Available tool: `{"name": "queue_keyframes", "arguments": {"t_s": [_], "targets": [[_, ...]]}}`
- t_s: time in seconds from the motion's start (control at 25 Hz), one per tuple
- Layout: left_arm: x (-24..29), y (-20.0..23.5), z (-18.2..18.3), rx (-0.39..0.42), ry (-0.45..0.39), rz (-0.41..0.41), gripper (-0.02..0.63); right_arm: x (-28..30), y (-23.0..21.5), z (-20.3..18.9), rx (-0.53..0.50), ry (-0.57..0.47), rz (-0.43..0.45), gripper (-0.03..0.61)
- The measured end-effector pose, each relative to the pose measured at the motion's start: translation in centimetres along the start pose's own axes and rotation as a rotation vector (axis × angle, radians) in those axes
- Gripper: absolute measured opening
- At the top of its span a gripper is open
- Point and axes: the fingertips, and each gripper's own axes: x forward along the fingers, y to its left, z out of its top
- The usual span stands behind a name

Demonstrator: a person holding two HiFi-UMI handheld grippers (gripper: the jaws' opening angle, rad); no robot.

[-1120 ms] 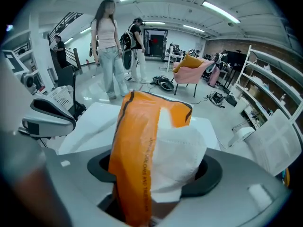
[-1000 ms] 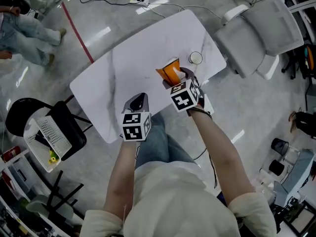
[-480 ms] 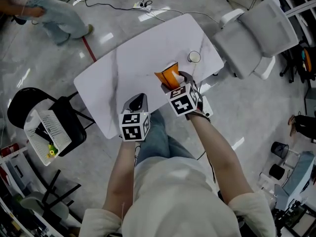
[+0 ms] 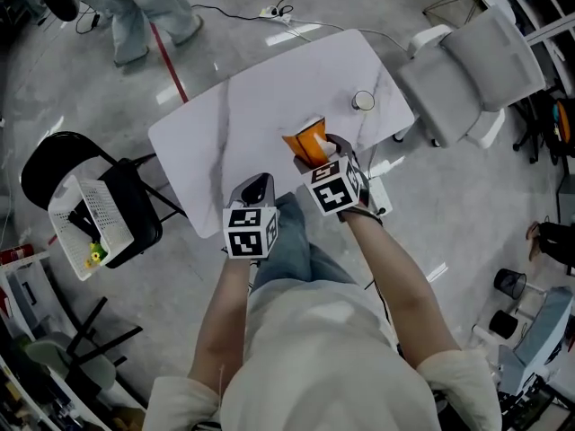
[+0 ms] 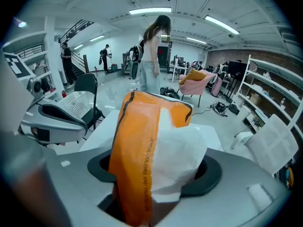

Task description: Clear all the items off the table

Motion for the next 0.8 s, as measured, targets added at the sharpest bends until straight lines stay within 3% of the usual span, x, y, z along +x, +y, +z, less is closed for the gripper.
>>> {"name": "queue_keyframes", "arguments": {"t_s": [0.52, 0.8], "targets": [[-5.7, 2.3, -2.6, -0.041, -0.035, 0.079, 0.011, -1.3, 6.4, 1.4, -0.07, -0.036, 0.07, 0.339], [-8.6, 5.8, -3.3, -0.09, -0.057, 0.129, 0.009, -0.8, 10.7, 3.7, -0.105, -0.049, 0.116, 0.339]]}}
